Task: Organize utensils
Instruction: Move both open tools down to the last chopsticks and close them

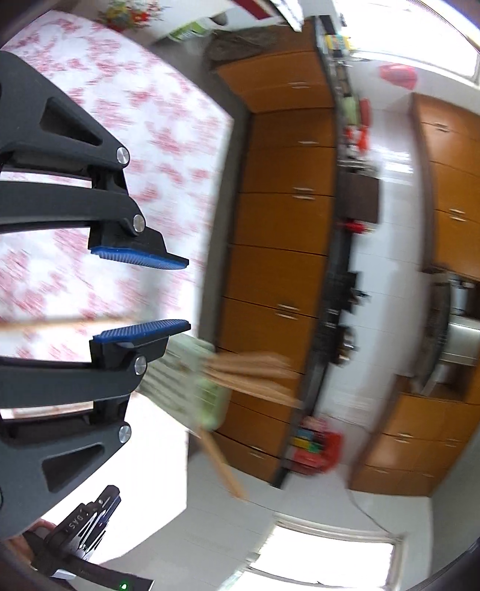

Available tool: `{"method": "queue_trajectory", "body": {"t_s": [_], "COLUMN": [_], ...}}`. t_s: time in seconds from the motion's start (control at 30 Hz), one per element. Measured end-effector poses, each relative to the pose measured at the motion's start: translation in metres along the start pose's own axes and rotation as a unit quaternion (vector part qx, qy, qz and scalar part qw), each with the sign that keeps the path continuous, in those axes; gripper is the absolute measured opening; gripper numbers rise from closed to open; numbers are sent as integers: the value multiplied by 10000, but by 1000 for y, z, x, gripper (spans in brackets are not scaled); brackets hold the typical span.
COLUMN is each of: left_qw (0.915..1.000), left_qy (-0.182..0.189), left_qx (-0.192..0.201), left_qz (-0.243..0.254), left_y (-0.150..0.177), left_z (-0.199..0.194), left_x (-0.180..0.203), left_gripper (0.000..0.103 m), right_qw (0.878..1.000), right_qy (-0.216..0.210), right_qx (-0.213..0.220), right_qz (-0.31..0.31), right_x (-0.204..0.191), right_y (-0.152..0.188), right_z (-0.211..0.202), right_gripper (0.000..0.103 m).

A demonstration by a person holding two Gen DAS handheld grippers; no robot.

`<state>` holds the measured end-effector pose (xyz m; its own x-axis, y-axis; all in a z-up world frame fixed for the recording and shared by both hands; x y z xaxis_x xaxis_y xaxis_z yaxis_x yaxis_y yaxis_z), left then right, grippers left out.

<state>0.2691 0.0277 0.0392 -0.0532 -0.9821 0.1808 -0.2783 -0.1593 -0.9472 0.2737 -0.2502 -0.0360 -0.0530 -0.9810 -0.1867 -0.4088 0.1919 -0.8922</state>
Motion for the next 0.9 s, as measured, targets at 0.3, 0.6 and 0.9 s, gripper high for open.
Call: {"method": "queue_trajectory", "body": {"t_s": [0.3, 0.6, 0.9], "left_qw": [9948, 9922, 9856], "left_qy": [-101, 143, 593], "left_qx": [-1006, -1230, -1557], "left_qz": [96, 104, 277], "left_y": [91, 113, 136], "left_z": [8, 11, 16], "left_x": [-24, -6, 27], "left_gripper": [29, 29, 34], "right_qw": [9924, 9923, 9898], "right_qy": [-252, 29, 1035], "right_qx": [-1121, -1090, -978], "right_qz": [-437, -591, 0], "right_x": [-43, -35, 43], "right_y": [93, 95, 73], "right_z": [41, 49, 54], "right_gripper": [25, 9, 8]}}
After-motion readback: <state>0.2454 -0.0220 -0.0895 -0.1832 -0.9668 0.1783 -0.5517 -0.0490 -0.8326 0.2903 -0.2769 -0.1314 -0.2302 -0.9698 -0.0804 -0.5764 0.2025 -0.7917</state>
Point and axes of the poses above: each gripper's, at about its wrist camera, not at the fingertips, and z roughly the way its jaws point, x to its right, y to its underside, the point moved 7 cm from there along z, roughly the way its jaws point, and after that the axes turned 14 degrees about x, right-handed, at the moved point
